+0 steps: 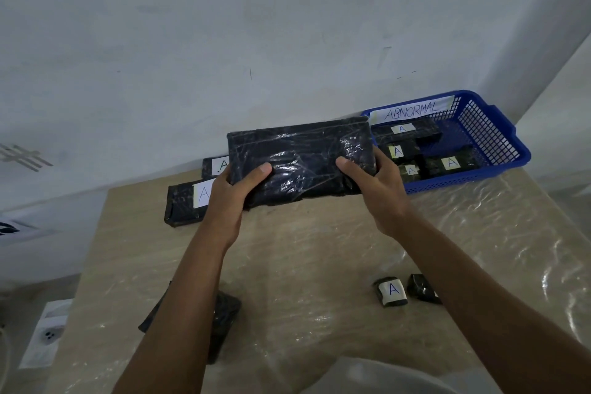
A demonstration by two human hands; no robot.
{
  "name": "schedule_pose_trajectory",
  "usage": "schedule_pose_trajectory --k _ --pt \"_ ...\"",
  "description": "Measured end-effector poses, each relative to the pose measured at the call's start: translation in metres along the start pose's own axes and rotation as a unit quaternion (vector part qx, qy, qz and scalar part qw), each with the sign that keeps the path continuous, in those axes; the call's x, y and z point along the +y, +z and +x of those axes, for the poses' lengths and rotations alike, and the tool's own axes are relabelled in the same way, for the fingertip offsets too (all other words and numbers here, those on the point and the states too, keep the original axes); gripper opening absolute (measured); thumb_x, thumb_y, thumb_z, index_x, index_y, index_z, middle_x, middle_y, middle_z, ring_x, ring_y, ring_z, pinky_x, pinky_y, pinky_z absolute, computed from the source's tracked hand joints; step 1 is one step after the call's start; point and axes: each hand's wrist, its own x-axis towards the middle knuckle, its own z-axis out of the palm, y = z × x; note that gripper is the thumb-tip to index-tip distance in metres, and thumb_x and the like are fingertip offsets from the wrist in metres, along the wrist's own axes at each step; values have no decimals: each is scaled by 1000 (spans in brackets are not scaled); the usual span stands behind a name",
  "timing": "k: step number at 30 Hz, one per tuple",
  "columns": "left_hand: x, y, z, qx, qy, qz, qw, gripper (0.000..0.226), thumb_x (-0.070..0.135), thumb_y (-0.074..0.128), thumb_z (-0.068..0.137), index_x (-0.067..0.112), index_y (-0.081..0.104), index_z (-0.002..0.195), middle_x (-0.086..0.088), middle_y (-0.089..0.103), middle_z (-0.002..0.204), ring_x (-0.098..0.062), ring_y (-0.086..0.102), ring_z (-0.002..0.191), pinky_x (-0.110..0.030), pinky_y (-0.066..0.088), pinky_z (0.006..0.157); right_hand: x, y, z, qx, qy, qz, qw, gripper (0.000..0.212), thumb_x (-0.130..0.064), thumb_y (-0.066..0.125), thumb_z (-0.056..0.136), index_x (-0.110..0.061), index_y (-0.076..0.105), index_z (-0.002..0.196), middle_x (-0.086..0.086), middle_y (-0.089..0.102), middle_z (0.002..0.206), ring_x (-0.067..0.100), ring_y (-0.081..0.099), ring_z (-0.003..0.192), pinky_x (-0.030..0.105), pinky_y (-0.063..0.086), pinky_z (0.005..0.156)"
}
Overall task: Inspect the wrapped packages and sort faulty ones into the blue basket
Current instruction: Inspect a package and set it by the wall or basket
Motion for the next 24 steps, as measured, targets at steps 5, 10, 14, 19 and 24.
schedule_pose_trajectory --k 5,10,14,19,24 --pt "-3 2 -1 45 15 6 999 29 14 81 84 15 72 112 -1 80 105 -20 76 100 -42 57 98 1 -2 3 -14 7 12 1000 44 -35 79 90 -18 65 128 1 76 118 20 71 114 46 54 106" --pt "3 3 -1 32 -3 -24 999 30 14 77 87 12 71 116 -1 80 107 -18 76 102 -40 55 99 2 -1 -3 -53 -4 1 999 52 -23 79 91 -25 57 138 -3 73 122 15 69 117 35 54 103" --pt "5 0 -7 8 2 -24 1000 46 24 80 73 12 69 116 0 79 107 -17 75 104 -35 55 95 -1 1 -4 -47 -13 11 999 49 -19 76 93 -24 56 137 1 73 122 17 70 115 42 55 106" --pt "17 -4 -2 2 -77 -54 996 21 14 74 88 10 75 109 -7 79 113 -24 73 110 -42 53 105 -6 -3 -12 -60 -119 -179 975 91 -52 76 88 -41 21 159 -12 33 161 -4 34 147 35 39 120" --pt "22 -9 1 -15 -151 -80 985 36 18 77 84 9 74 119 -10 76 120 -29 69 120 -47 51 109 -2 -10 -6 -75 -282 -258 921 93 -51 75 84 -17 32 159 9 14 172 21 10 161 46 21 128"
